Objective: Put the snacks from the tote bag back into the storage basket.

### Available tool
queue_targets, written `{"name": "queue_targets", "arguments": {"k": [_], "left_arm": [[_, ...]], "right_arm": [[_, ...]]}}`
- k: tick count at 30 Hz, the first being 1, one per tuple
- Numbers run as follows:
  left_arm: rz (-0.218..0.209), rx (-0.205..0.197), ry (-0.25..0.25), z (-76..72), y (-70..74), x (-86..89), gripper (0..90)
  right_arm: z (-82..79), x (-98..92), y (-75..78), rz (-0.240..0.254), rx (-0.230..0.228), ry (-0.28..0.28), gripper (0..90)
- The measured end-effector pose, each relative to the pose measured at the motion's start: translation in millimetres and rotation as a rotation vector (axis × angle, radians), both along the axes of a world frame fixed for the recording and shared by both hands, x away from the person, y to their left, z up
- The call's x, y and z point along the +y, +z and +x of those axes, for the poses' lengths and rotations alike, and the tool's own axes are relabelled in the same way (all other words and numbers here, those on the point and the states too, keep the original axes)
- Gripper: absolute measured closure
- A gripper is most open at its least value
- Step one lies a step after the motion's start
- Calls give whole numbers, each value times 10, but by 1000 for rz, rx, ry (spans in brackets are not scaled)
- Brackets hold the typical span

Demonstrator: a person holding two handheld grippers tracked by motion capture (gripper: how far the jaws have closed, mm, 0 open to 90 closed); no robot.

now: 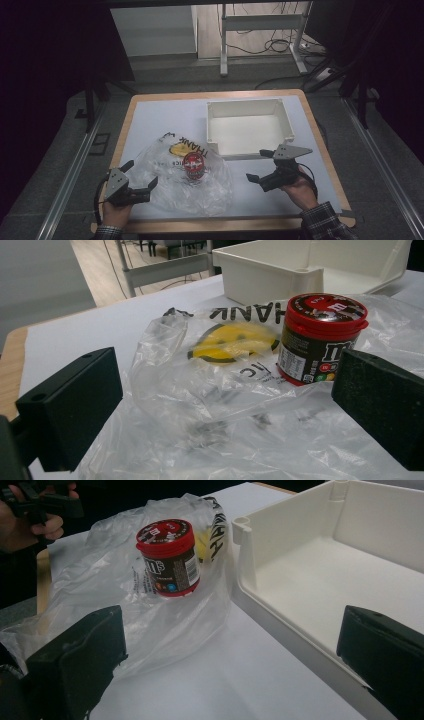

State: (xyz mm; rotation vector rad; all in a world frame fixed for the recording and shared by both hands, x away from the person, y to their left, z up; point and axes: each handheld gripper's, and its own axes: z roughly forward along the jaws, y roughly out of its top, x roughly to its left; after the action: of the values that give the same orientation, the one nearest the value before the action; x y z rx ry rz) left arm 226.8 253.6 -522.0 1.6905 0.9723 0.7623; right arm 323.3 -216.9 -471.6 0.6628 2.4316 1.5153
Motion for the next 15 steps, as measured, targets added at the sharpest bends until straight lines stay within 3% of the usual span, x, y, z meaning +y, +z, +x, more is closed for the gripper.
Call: {"name": "queue_targets", "arguments": {"k": [15], "left_arm": [[-5, -5, 3, -4, 4, 3, 0]], "right_arm": [[41, 134, 26, -18, -1, 27, 0]]}}
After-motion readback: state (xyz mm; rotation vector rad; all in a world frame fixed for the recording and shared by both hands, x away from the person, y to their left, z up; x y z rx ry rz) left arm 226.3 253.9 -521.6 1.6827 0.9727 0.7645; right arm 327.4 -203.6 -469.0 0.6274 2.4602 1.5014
